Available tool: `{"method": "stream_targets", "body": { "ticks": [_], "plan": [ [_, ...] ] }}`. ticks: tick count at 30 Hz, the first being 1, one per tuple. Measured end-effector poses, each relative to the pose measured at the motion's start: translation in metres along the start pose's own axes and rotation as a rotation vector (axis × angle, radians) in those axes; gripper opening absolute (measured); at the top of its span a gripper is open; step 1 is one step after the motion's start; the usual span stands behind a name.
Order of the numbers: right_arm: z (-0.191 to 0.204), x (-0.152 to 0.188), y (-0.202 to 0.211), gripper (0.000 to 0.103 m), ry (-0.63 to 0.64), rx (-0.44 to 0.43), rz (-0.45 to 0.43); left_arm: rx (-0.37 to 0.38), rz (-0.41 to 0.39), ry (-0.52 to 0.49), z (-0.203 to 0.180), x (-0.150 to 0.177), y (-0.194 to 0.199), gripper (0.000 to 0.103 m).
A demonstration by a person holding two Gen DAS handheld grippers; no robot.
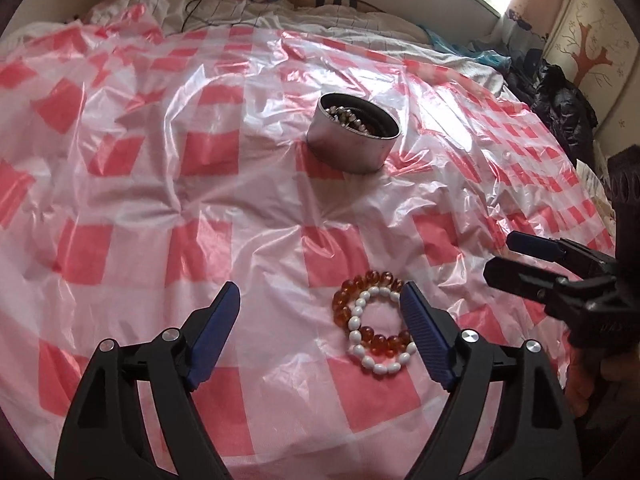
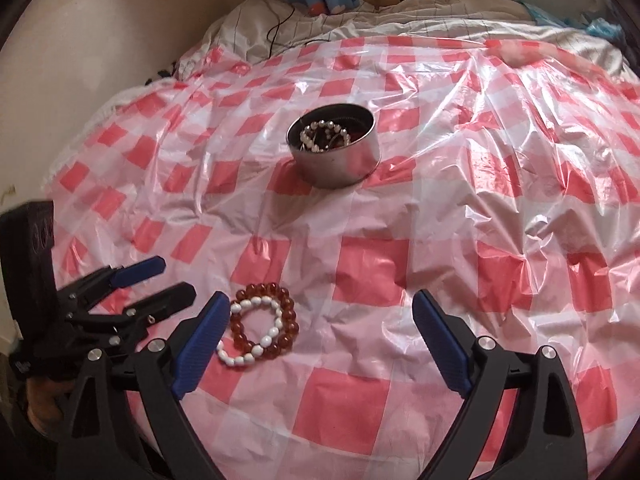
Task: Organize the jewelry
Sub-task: 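Move both open tools over the amber and white bead bracelets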
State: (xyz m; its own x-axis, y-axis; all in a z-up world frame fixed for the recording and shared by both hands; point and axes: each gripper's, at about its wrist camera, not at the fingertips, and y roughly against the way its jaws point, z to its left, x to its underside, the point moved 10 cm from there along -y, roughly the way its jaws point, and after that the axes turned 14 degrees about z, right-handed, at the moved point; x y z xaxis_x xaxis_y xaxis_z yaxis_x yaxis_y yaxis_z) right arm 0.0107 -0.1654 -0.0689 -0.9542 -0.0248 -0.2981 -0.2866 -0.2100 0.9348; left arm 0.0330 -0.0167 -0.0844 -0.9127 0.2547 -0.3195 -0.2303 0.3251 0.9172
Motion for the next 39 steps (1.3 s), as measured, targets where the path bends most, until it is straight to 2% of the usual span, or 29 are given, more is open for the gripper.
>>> {"method": "stream_targets", "body": {
  "ticks": [3,5,7,9,14,18,21,24,25,27,30,34,35,36,39],
  "plan": [
    [0.003,0.004,-0.013,0.089,0.079,0.145,0.007,-0.015,0.005,0.018,0.009,0.0,-0.002,0.078],
    [0.002,0.004,-0.018,0.089,0.124,0.239,0.002,-0.016,0.004,-0.006,0.006,-0.001,-0.003,0.078],
    [-0.003,0.004,-0.02,0.089,0.141,0.287,-0.001,-0.052,0.024,-0.06,0.001,0.001,-0.009,0.079],
    [-0.011,0.002,-0.019,0.089,0.119,0.286,-0.005,-0.099,0.056,-0.135,-0.008,0.005,-0.019,0.079],
    [-0.034,-0.003,-0.02,0.091,0.03,0.219,0.005,-0.228,0.11,-0.296,-0.017,0.022,-0.042,0.079],
    [-0.031,-0.005,-0.026,0.091,0.008,0.152,0.013,-0.25,0.097,-0.264,-0.002,0.018,-0.037,0.079],
    [-0.011,-0.005,-0.033,0.092,0.068,0.163,0.02,-0.318,0.087,-0.249,0.013,0.014,-0.032,0.079],
    [0.009,0.0,-0.042,0.093,0.176,0.256,0.021,-0.457,0.075,-0.247,0.036,0.01,-0.028,0.079],
    [0.014,0.001,-0.046,0.093,0.216,0.302,0.021,-0.477,0.075,-0.236,0.043,0.008,-0.027,0.079],
    [0.014,0.005,-0.051,0.093,0.266,0.393,0.019,-0.477,0.075,-0.2,0.054,0.007,-0.024,0.079],
    [0.002,0.002,-0.048,0.095,0.288,0.486,-0.006,-0.472,0.067,-0.179,0.06,0.005,-0.021,0.079],
    [-0.048,-0.006,-0.033,0.095,0.219,0.675,-0.014,-0.439,0.07,-0.19,0.055,0.007,-0.022,0.079],
    [-0.058,-0.007,-0.03,0.095,0.189,0.67,-0.012,-0.419,0.07,-0.194,0.052,0.007,-0.023,0.079],
    [-0.064,-0.006,-0.027,0.095,0.157,0.629,-0.012,-0.401,0.068,-0.198,0.048,0.008,-0.024,0.079],
    [-0.044,-0.005,-0.02,0.095,0.125,0.315,-0.052,-0.356,0.061,-0.2,0.04,0.006,-0.025,0.079]
  ]
}}
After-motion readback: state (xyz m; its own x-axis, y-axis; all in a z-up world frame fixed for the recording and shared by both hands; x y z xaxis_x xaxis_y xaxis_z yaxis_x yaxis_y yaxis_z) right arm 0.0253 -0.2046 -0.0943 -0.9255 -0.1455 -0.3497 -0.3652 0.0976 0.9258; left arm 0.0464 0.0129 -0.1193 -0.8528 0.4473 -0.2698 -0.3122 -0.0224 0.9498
